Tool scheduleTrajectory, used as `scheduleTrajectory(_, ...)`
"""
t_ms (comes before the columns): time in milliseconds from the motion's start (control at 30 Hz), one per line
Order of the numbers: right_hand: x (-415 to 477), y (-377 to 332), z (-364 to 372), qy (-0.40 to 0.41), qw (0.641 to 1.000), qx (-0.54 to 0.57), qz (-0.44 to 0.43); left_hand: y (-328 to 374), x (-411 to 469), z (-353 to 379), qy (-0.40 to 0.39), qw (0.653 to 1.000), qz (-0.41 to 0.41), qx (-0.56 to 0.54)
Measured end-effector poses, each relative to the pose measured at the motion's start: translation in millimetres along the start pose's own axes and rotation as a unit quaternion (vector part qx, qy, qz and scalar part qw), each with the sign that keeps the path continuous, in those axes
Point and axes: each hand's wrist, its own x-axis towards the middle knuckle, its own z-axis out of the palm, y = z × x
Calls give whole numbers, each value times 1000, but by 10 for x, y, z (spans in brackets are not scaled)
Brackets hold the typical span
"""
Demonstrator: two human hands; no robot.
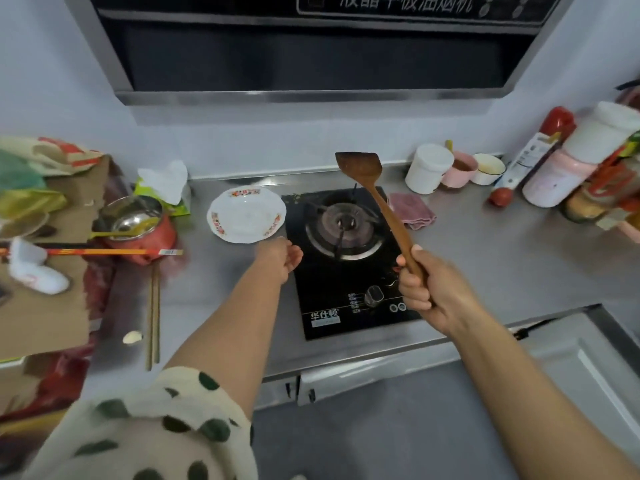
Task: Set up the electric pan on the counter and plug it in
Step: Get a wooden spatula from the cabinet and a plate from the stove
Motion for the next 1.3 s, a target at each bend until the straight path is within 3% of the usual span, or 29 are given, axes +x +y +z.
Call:
scheduleTrajectory(500, 834, -52, 82, 24, 999, -26, 5, 169, 1271, -136, 135, 975, -40, -172)
scheduleTrajectory(1033, 1108, 83, -25, 0, 999, -34, 19, 167, 1642, -216, 135, 938, -45, -315)
scheduleTrajectory(1300, 1069, 62, -53, -2, 999, -31, 14, 95, 1556, -210, 137, 947, 17, -291)
